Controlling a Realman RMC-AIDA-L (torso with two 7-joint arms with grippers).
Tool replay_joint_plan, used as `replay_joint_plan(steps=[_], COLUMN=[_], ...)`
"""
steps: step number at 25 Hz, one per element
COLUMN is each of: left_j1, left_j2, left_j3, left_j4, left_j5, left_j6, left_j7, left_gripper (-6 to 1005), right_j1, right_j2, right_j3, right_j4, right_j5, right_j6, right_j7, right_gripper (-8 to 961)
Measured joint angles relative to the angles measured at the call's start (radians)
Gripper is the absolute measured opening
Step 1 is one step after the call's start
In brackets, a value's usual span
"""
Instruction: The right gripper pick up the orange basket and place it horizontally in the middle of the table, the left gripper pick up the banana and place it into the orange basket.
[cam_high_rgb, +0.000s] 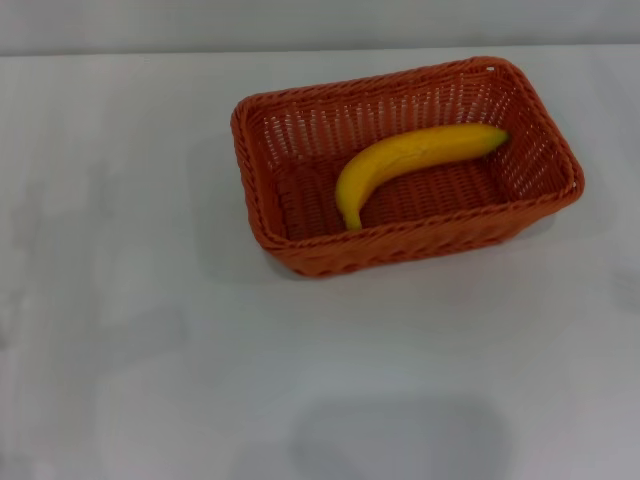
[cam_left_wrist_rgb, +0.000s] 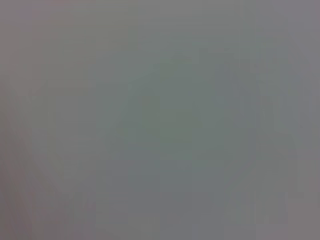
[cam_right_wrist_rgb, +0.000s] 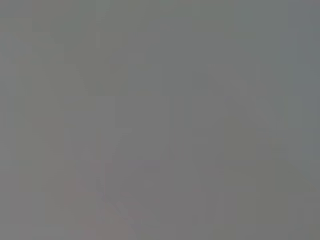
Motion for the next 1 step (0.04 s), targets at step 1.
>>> replay_joint_plan(steps=[1], left_j1=[0.001], left_j2=[0.0], left_j3=[0.0], left_j4=[0.0], left_j5=[0.002], left_j6=[0.0], left_j7=[-0.001], left_gripper=[875], right_j1=[0.0], right_j2=[0.0], right_j3=[0.0], right_j4=[0.0], right_j5=[0.0], right_j6=[0.0], right_j7=[0.0], right_gripper=[859])
